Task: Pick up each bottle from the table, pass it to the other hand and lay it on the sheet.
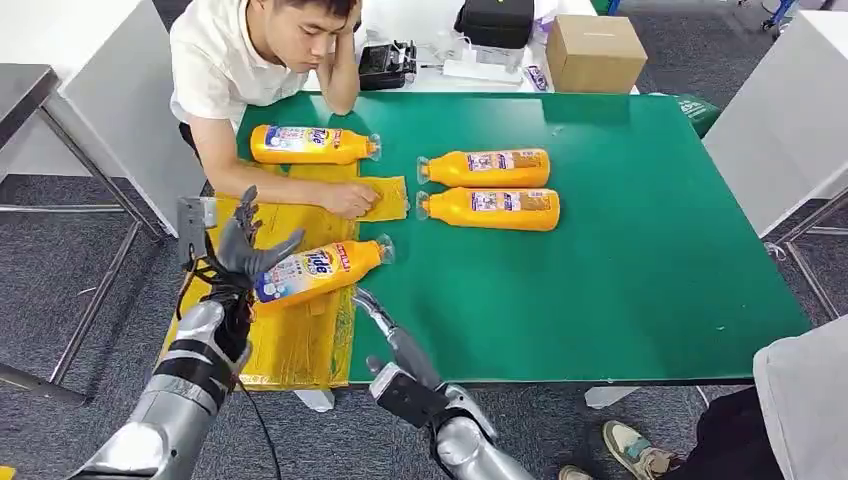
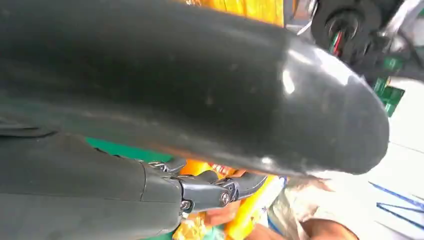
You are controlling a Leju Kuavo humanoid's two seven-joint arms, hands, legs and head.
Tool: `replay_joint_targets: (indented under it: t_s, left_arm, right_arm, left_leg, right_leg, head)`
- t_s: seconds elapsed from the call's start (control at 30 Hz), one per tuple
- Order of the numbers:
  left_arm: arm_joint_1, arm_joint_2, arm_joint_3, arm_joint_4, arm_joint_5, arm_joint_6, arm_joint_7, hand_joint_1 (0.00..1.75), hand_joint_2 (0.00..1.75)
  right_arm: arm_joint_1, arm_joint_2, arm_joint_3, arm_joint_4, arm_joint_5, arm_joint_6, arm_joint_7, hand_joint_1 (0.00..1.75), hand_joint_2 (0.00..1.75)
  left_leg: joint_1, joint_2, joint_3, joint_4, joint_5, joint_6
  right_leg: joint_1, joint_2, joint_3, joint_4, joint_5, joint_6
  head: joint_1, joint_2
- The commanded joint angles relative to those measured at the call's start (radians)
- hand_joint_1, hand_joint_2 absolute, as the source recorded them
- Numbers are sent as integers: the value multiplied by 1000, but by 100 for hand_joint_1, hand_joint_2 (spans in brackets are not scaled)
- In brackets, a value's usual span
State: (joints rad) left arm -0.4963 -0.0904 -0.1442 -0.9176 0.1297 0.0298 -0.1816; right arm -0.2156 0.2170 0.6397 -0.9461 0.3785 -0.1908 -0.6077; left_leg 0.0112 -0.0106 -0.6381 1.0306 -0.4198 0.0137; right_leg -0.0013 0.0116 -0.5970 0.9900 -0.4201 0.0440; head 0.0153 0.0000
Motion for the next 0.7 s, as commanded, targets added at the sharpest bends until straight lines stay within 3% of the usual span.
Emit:
replay_joint_targets:
  t_s: [0.03,0.2,0.3,0.37,0.43,0.47,0.5,0.53,0.57,0.6,0.63,0.7]
  left_arm:
    - [337,72,-152,-588,42,37,-24,0,175]
    - [366,82,-180,-649,33,30,-42,0,175]
    - [417,72,-199,-720,-70,111,-71,0,175]
    - [425,74,-201,-730,-72,113,-69,0,175]
    - [438,66,-198,-738,-106,134,-63,0,175]
    - [446,63,-200,-743,-111,135,-62,0,175]
    - [472,54,-204,-760,-146,143,-74,0,175]
    - [487,50,-211,-769,-166,152,-80,0,175]
    - [508,43,-220,-785,-251,196,-104,0,175]
    - [520,35,-223,-794,-263,199,-106,0,175]
    - [530,30,-225,-800,-265,202,-106,0,175]
    - [537,26,-223,-805,-289,230,-116,0,175]
  right_arm:
    - [85,-120,-13,-204,27,-68,20,0,0]
    - [98,-134,-47,-208,50,-86,36,0,0]
    - [109,-203,-89,-190,274,-266,119,0,0]
    - [112,-215,-103,-190,272,-262,104,0,0]
    - [114,-232,-146,-177,383,-352,193,0,0]
    - [117,-248,-152,-186,378,-349,186,0,0]
    - [108,-296,-200,-159,583,-424,331,0,0]
    - [112,-319,-229,-167,575,-408,314,0,175]
    - [98,-354,-289,-132,643,-424,367,0,175]
    - [91,-369,-321,-121,633,-416,343,0,175]
    - [74,-390,-356,-90,693,-435,389,0,0]
    - [19,-422,-425,-10,745,-430,389,0,0]
  left_leg:
    - [-2,4,5,-1,-3,1]
    - [-1,1,0,0,-1,0]
    - [-1,0,0,-1,-1,0]
    - [-1,-2,2,-2,-1,1]
    - [-1,0,0,-1,-1,1]
    - [-1,0,2,-1,-2,1]
    - [-1,-1,1,-1,-1,1]
    - [-1,-1,1,-1,-1,1]
    - [-2,-1,3,-2,-1,1]
    - [-2,-2,2,-2,-1,1]
    - [-2,-3,4,-2,-1,2]
    - [-3,-3,0,-1,-1,2]
  right_leg:
    - [-1,2,4,-1,-2,0]
    - [0,0,-1,-1,-1,0]
    - [-1,-1,0,-2,-1,0]
    - [-1,-3,2,-3,-1,0]
    - [0,-1,0,-2,-1,0]
    - [-1,-2,2,-2,-1,0]
    - [-1,-2,2,-2,-1,0]
    - [-1,-2,1,-2,-1,0]
    - [-2,-3,4,-3,-2,0]
    - [-2,-3,2,-3,-1,1]
    - [-2,-4,5,-3,-2,1]
    - [-2,-3,1,-3,-1,1]
  head:
    - [0,0]
    - [0,0]
    - [0,0]
    - [0,0]
    - [0,0]
    - [0,0]
    - [0,0]
    - [0,0]
    - [0,0]
    - [0,0]
    - [0,0]
    - [0,0]
